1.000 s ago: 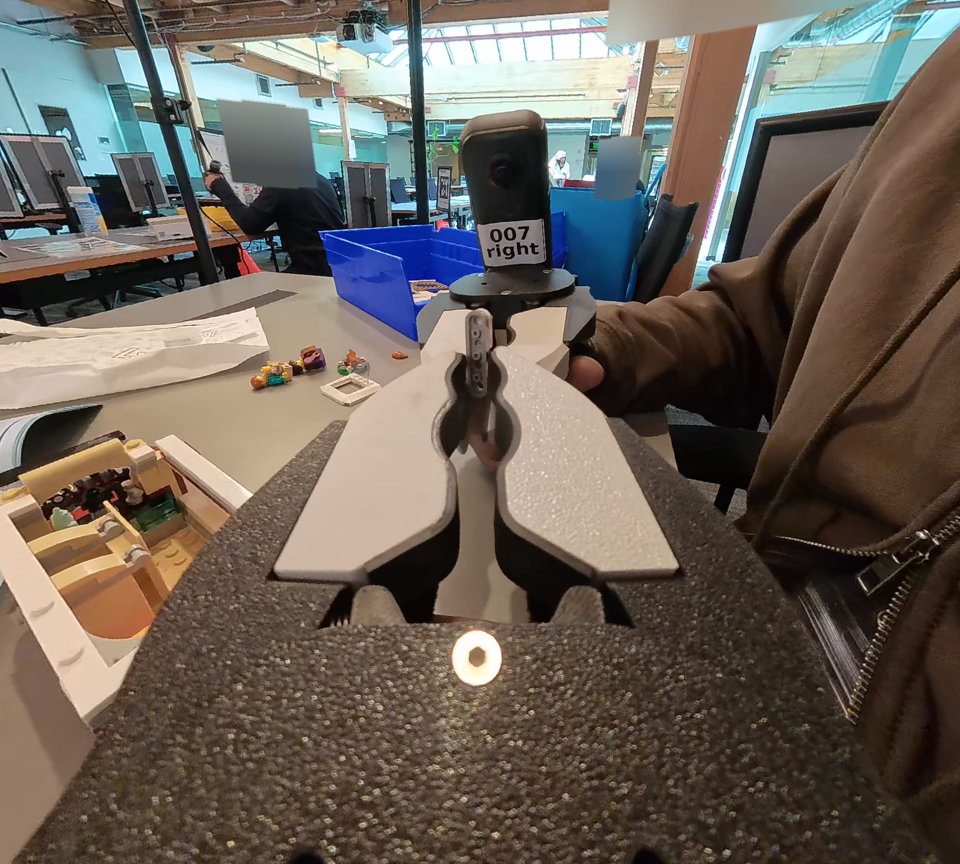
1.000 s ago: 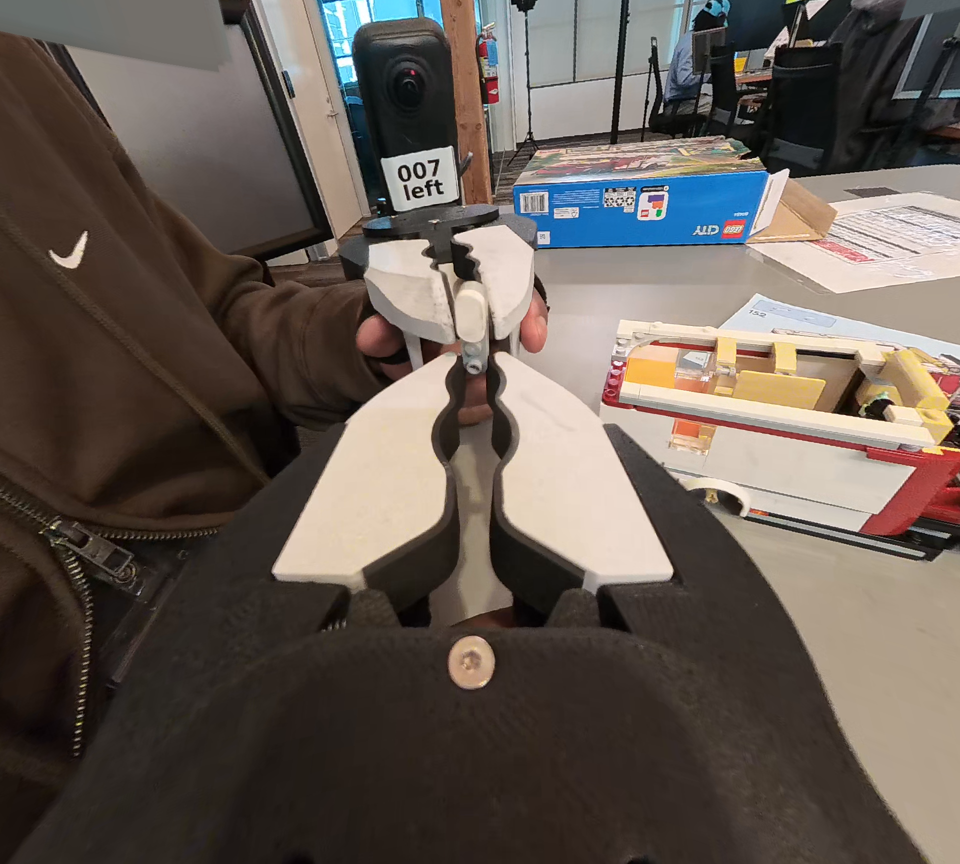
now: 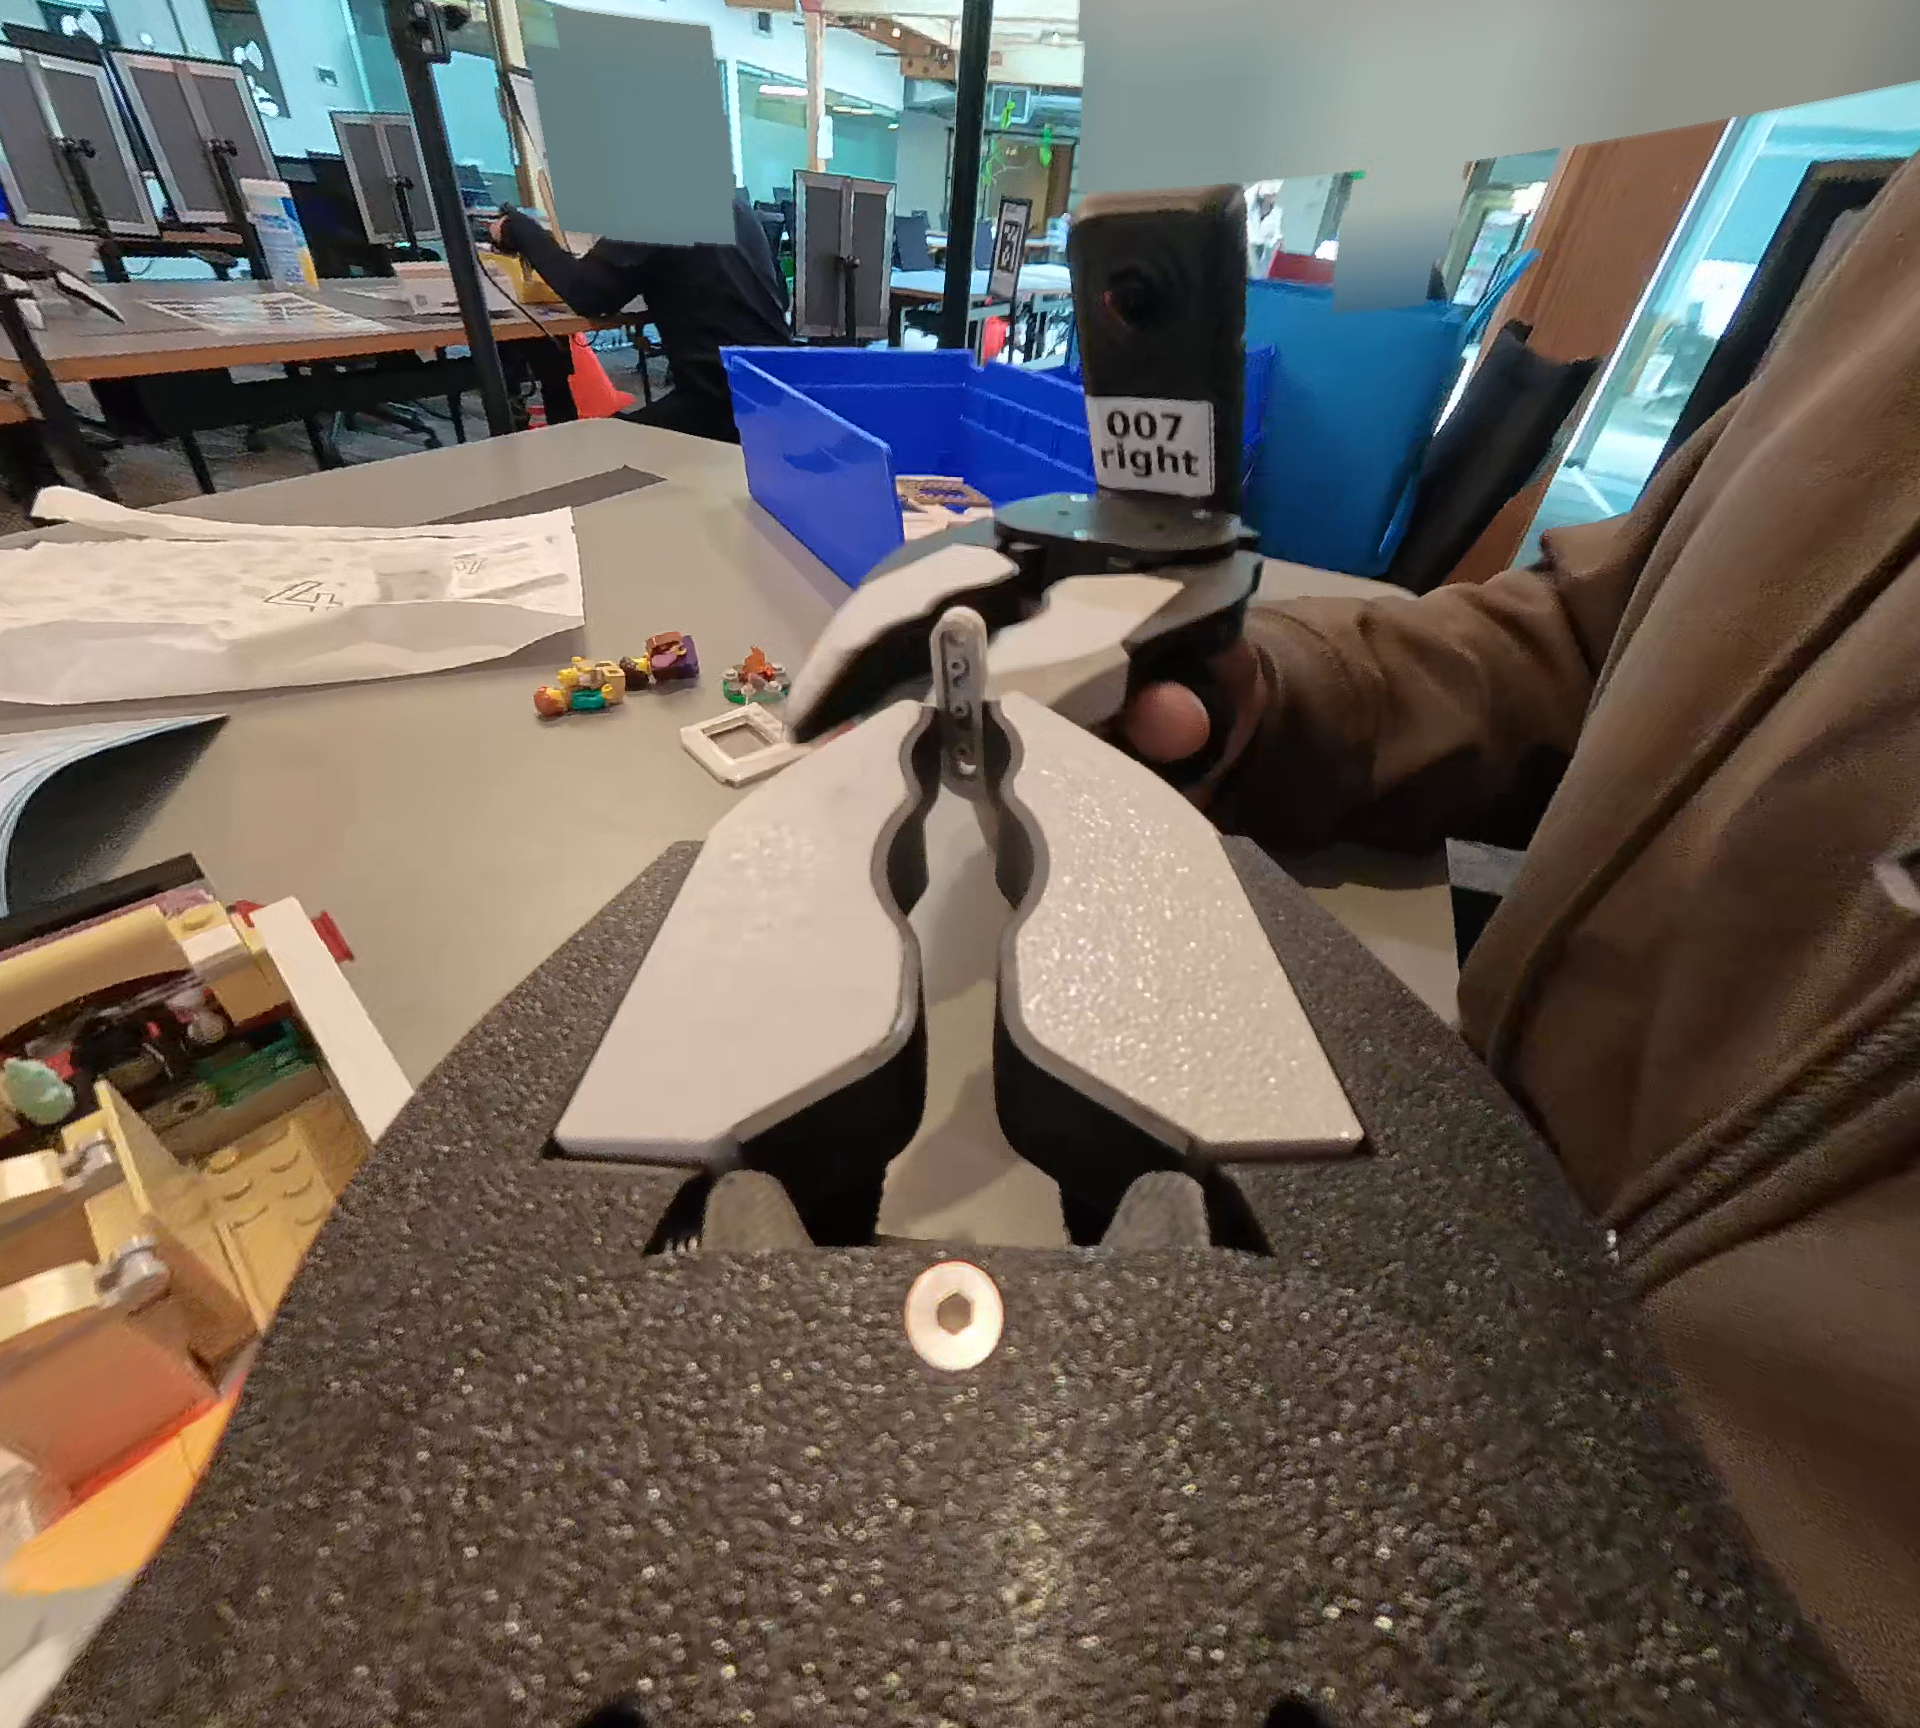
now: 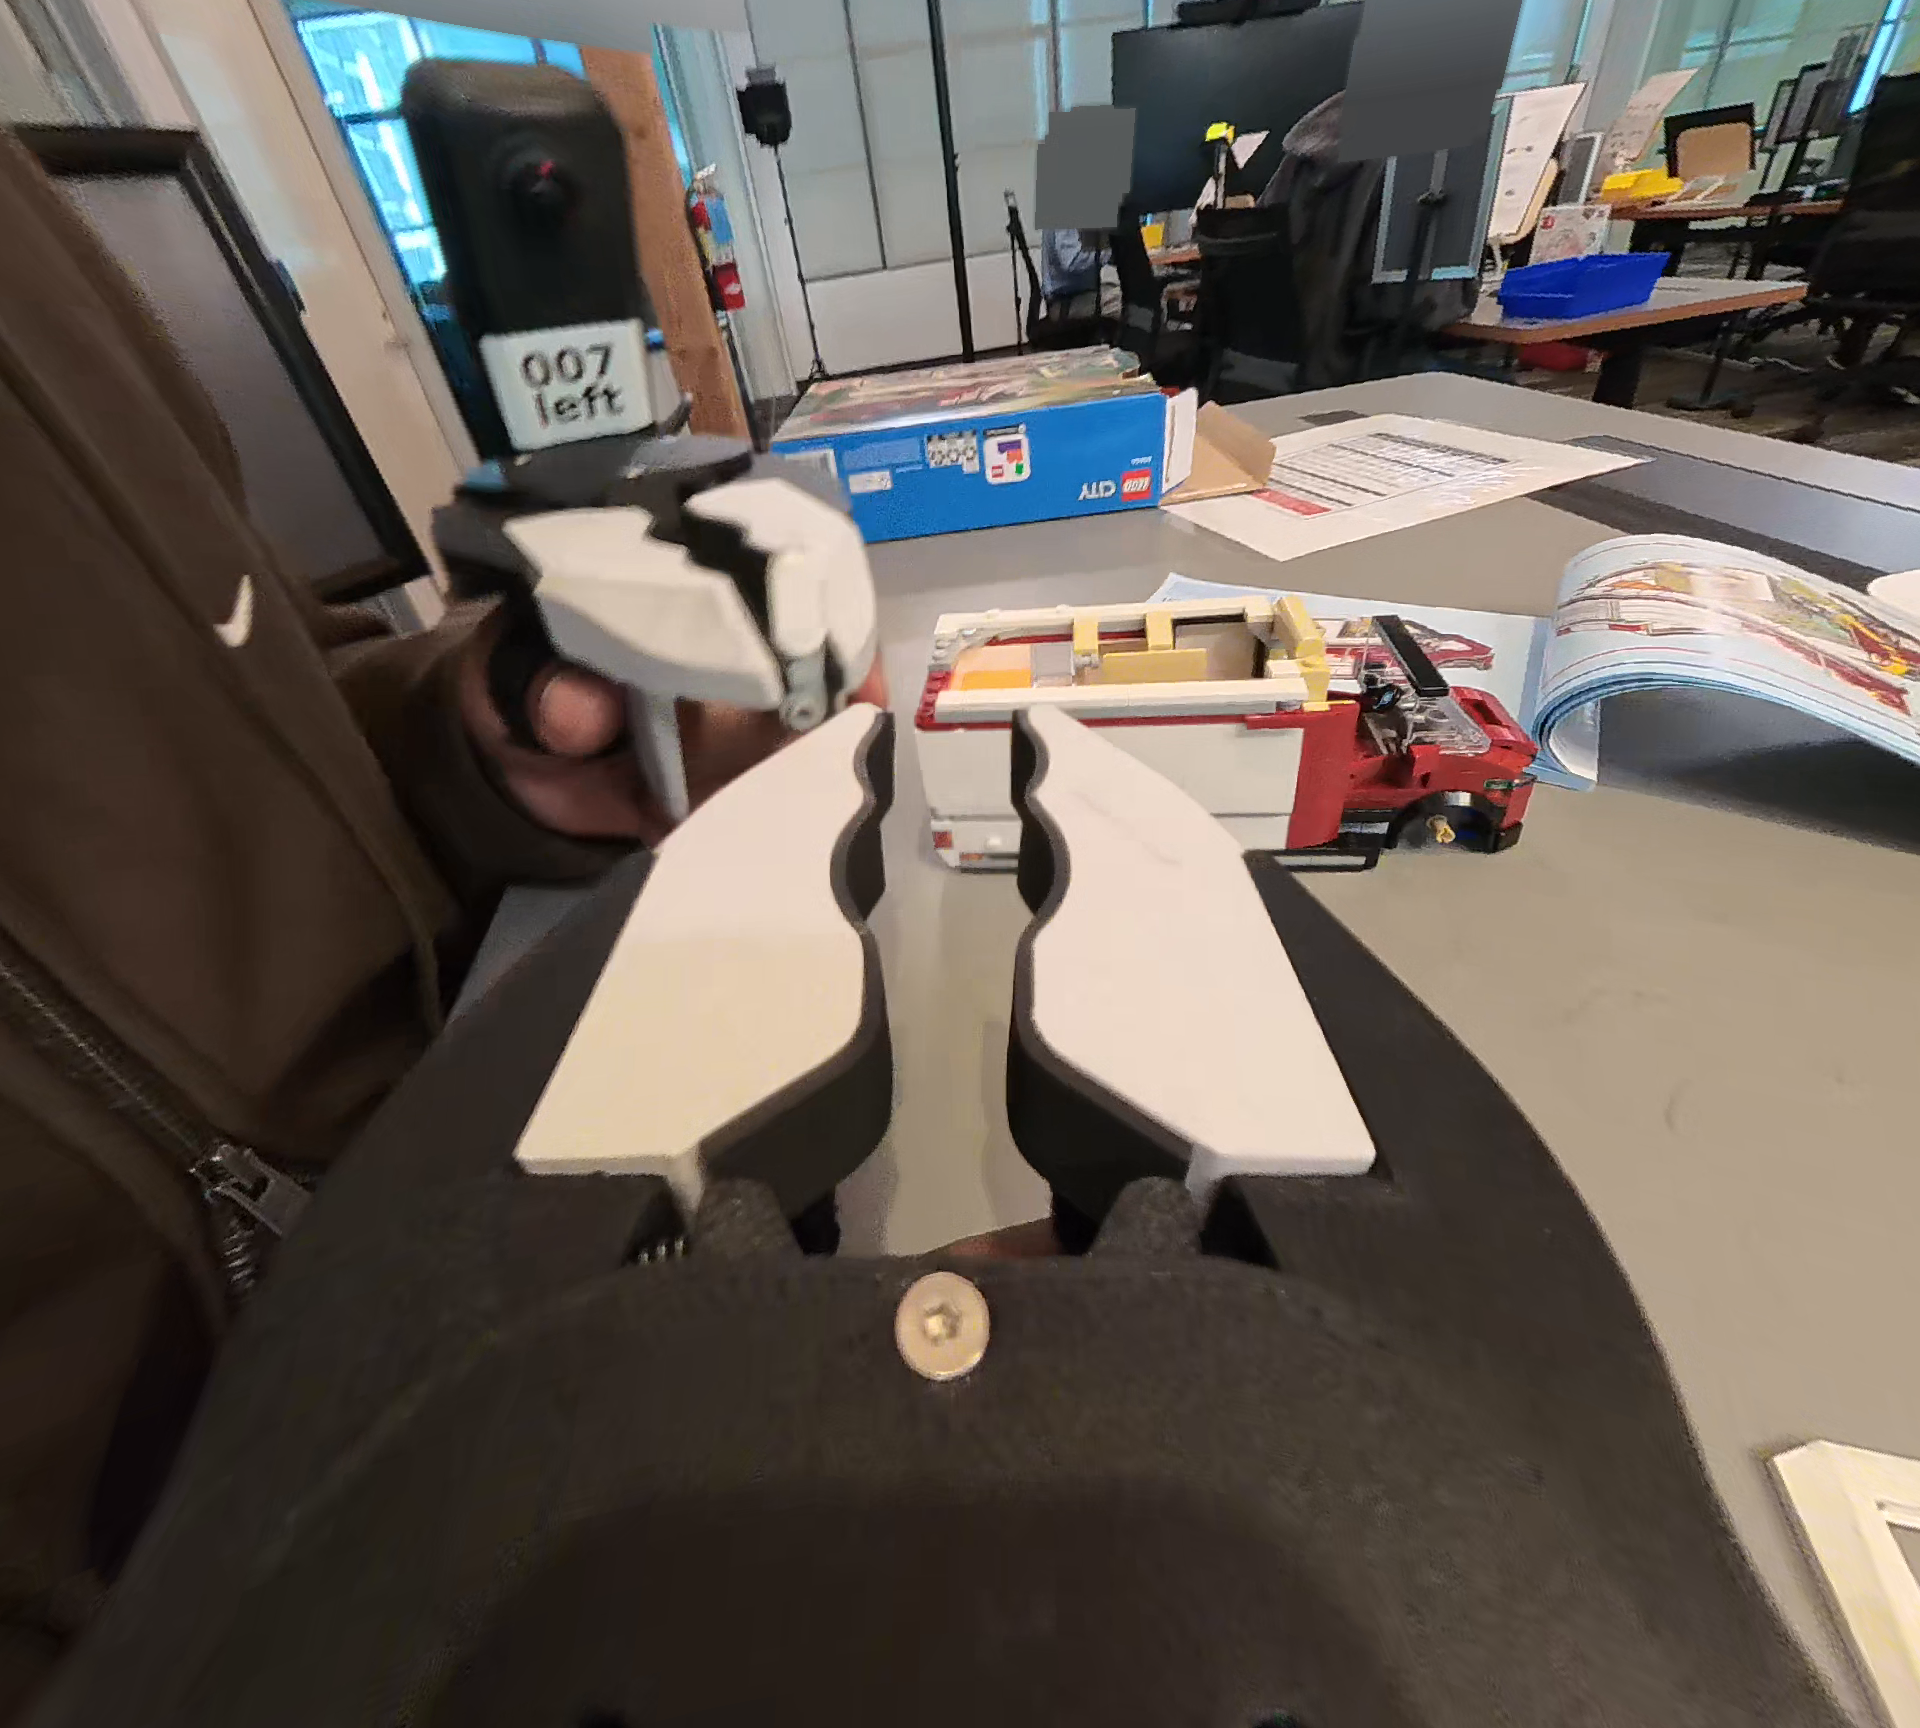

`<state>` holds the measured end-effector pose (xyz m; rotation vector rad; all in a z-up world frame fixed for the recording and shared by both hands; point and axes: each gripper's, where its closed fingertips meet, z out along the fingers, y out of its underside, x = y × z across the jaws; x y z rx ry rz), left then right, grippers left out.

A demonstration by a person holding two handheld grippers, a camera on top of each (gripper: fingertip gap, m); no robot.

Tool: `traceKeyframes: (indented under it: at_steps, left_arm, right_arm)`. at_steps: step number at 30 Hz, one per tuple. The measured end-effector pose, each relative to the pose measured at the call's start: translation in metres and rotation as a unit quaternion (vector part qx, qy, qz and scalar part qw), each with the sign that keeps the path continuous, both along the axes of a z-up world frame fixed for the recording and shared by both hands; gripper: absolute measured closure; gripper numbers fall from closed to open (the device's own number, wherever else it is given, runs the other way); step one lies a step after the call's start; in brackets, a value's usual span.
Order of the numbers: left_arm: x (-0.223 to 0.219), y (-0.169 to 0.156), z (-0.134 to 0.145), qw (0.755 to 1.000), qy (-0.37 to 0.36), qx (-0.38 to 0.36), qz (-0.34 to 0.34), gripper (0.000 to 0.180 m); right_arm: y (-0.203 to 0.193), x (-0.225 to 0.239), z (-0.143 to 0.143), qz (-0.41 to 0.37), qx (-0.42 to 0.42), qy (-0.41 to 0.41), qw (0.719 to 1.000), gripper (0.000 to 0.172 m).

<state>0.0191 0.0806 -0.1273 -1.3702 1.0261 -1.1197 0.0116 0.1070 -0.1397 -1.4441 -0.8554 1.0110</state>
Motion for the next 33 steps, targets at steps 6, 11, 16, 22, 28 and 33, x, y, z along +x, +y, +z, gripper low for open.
traceKeyframes:
  at_steps: [6,11,16,22,28,33]
  left_arm:
    - [-0.026,-0.013,-0.010,0.997,0.002,0.053,0.062,0.173]
    - [-0.051,-0.016,-0.011,0.991,0.015,0.083,0.107,0.173]
    - [-0.046,-0.024,-0.013,0.988,0.027,0.120,0.090,0.172]
    - [-0.025,-0.033,-0.023,0.982,0.064,0.173,0.038,0.172]
    - [-0.017,-0.042,-0.027,0.984,0.070,0.157,-0.037,0.173]
    - [-0.020,-0.049,-0.029,0.985,0.070,0.140,-0.078,0.173]
  right_arm:
    - [-0.009,-0.012,-0.002,-0.043,0.021,-0.028,0.998,0.146]
    - [-0.037,-0.018,0.005,-0.066,0.051,-0.007,0.996,0.144]
    - [-0.053,-0.021,0.006,-0.042,0.044,0.002,0.998,0.144]
    - [-0.060,-0.023,0.003,-0.033,0.054,-0.022,0.998,0.145]
    - [-0.066,-0.023,0.001,-0.012,0.048,-0.028,0.998,0.156]
    - [-0.073,-0.027,-0.001,0.015,0.040,-0.029,0.999,0.163]
